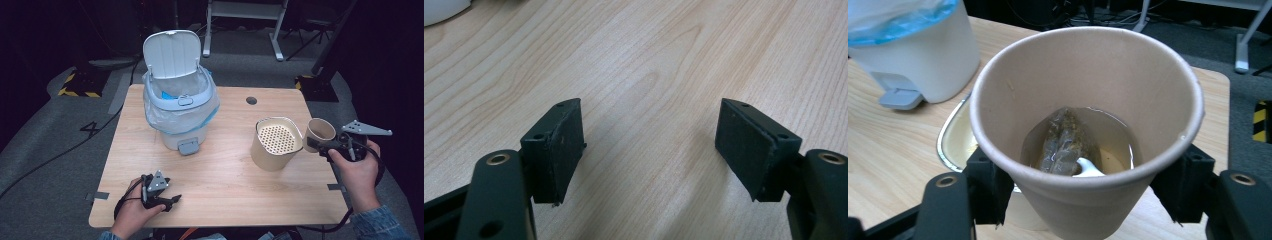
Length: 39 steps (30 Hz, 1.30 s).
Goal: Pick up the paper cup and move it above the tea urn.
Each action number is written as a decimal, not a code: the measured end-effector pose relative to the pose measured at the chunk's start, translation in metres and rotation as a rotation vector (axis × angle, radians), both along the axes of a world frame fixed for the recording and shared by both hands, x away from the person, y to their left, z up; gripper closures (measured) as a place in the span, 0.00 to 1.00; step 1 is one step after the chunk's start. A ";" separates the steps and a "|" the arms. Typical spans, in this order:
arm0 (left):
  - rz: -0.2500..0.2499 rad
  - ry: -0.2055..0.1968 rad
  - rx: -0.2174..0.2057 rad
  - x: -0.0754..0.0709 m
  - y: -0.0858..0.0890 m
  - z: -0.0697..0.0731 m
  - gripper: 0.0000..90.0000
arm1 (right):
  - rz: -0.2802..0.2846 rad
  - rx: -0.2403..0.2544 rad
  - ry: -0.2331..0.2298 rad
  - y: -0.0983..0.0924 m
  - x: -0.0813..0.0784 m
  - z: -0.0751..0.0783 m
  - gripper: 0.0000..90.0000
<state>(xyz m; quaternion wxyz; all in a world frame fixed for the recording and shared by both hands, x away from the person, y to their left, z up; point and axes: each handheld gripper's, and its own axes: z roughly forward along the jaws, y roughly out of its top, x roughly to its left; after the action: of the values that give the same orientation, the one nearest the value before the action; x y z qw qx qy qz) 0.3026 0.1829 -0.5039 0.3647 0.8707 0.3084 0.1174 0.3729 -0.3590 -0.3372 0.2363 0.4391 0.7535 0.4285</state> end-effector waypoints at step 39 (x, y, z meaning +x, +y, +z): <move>0.005 -0.001 0.000 -0.001 -0.001 0.000 0.31 | -0.009 -0.386 -0.031 0.028 0.037 0.004 0.40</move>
<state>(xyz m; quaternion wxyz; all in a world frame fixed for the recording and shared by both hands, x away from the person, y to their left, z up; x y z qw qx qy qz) 0.3021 0.1824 -0.5039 0.3644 0.8699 0.3105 0.1187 0.4097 -0.3310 -0.3333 0.3295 0.3826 0.8158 0.2818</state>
